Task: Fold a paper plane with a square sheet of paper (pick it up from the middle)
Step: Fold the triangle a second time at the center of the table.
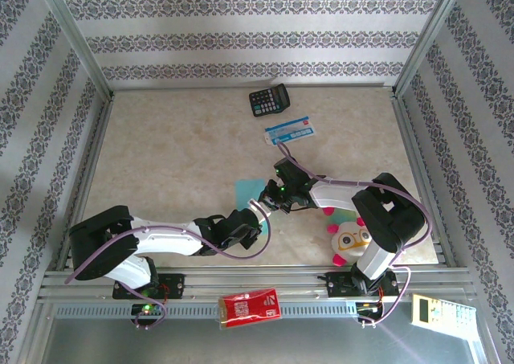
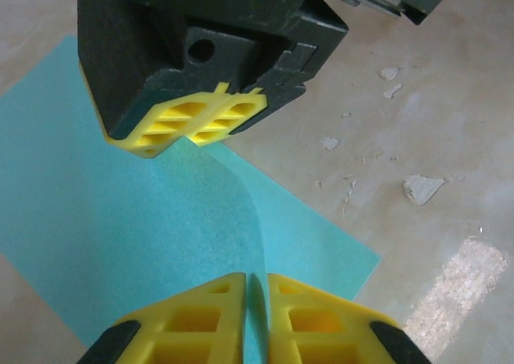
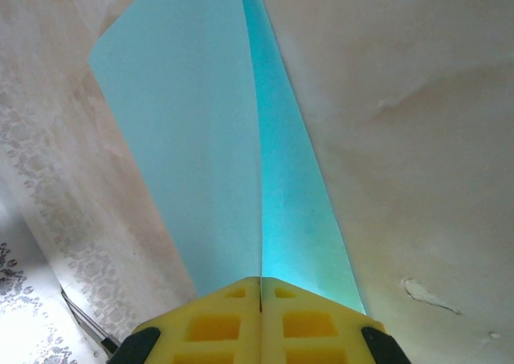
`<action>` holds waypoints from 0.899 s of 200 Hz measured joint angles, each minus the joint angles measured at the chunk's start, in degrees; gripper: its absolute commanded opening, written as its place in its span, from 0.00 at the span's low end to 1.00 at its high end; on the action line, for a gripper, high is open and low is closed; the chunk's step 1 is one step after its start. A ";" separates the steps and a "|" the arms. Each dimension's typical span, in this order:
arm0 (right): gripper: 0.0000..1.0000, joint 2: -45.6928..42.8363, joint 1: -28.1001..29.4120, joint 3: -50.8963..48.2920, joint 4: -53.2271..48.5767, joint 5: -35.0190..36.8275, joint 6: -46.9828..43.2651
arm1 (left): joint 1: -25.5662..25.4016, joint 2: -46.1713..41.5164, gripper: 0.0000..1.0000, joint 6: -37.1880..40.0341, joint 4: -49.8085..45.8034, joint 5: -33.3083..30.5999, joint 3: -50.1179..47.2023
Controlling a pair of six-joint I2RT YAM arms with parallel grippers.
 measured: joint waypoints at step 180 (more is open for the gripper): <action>0.31 -9.90 -5.25 -0.90 -3.41 -2.12 -10.25 | 6.71 -3.58 0.00 -3.87 6.10 20.79 -4.28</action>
